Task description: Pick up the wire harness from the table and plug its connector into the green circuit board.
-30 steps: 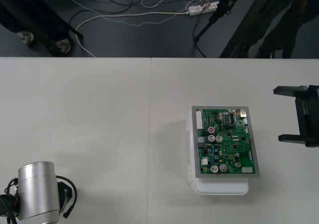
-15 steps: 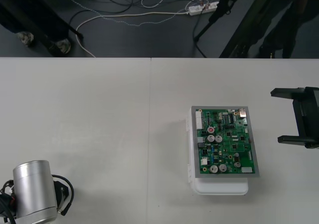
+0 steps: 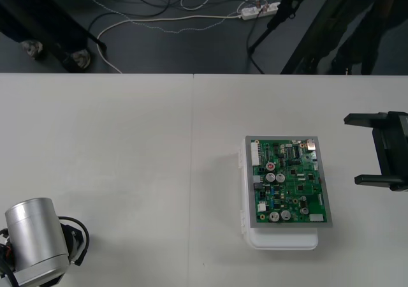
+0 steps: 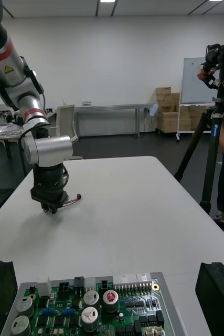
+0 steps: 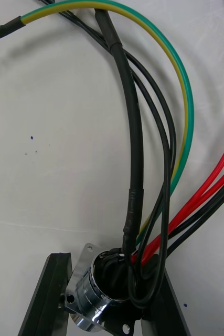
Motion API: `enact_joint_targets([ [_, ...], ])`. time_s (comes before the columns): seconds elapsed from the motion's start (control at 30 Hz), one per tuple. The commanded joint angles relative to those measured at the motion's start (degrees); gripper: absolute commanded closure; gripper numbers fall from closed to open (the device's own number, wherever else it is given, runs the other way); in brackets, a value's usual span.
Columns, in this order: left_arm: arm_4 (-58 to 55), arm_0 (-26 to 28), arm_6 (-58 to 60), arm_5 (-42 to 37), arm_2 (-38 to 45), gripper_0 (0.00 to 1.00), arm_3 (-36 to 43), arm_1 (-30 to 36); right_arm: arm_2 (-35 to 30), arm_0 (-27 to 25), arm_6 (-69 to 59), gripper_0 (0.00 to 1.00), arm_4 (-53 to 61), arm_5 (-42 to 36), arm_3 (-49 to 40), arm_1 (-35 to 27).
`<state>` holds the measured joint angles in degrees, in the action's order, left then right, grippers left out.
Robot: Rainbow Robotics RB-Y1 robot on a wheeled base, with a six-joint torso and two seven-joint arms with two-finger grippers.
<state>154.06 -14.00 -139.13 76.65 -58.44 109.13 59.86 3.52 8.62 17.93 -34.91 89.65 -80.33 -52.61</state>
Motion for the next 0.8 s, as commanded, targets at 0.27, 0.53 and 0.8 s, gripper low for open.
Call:
enact_joint_targets([
  [0.27,-7.0,1.4,-4.0,5.1,6.9,1.0,7.4,4.5,0.9,0.9,-2.2,0.0,0.7,0.3,-1.4,0.5],
  [0.53,-14.2,0.5,-2.4,8.8,12.3,1.0,12.1,7.0,1.0,0.9,-1.9,0.0,0.7,0.3,-1.3,0.5],
  [0.8,-20.8,0.6,4.3,10.5,19.9,1.0,14.3,7.6,1.0,0.9,-1.8,0.0,0.6,0.3,-1.3,0.5],
])
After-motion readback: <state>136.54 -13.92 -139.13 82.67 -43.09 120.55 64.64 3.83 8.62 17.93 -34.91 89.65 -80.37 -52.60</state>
